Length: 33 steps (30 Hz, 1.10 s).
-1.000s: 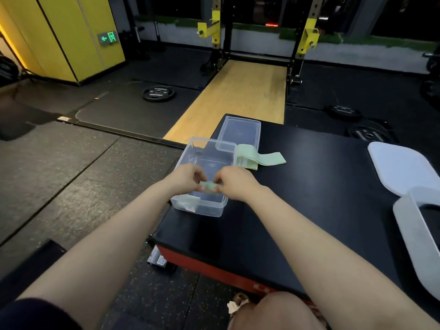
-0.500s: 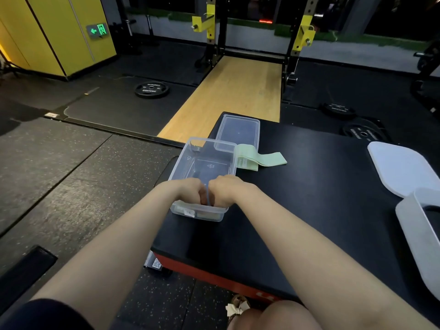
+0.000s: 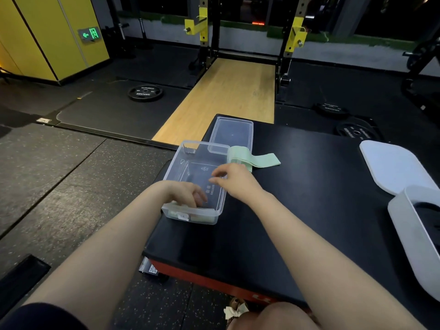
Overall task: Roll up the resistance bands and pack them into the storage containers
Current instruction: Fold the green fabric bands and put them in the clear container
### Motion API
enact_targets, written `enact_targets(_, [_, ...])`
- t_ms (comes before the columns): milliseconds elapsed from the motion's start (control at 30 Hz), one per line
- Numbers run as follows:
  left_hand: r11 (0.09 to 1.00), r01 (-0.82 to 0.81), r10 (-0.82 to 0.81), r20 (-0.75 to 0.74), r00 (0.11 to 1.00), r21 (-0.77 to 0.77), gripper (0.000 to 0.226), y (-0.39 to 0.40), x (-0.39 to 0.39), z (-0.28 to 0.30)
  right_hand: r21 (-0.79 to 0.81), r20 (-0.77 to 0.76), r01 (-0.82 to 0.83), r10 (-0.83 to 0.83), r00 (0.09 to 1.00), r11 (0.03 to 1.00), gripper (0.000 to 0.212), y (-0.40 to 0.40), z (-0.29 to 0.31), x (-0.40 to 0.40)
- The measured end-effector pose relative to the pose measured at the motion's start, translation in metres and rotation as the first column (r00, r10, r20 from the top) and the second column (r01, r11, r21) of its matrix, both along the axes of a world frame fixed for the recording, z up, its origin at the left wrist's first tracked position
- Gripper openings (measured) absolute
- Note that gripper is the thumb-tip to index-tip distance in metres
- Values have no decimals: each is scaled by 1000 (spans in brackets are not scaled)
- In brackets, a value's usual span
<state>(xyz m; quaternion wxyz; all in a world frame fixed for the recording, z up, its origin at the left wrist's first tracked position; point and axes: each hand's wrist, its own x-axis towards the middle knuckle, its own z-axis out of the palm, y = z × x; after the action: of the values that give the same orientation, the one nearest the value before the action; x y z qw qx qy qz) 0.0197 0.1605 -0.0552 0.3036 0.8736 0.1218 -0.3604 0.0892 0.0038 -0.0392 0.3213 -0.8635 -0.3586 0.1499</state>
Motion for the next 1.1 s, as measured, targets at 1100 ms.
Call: enact_targets(1100, [942,-102,-93,542,835,319,24,-133,186,-47,-41,-59,645,-647,761,763,30,-82,-79,173])
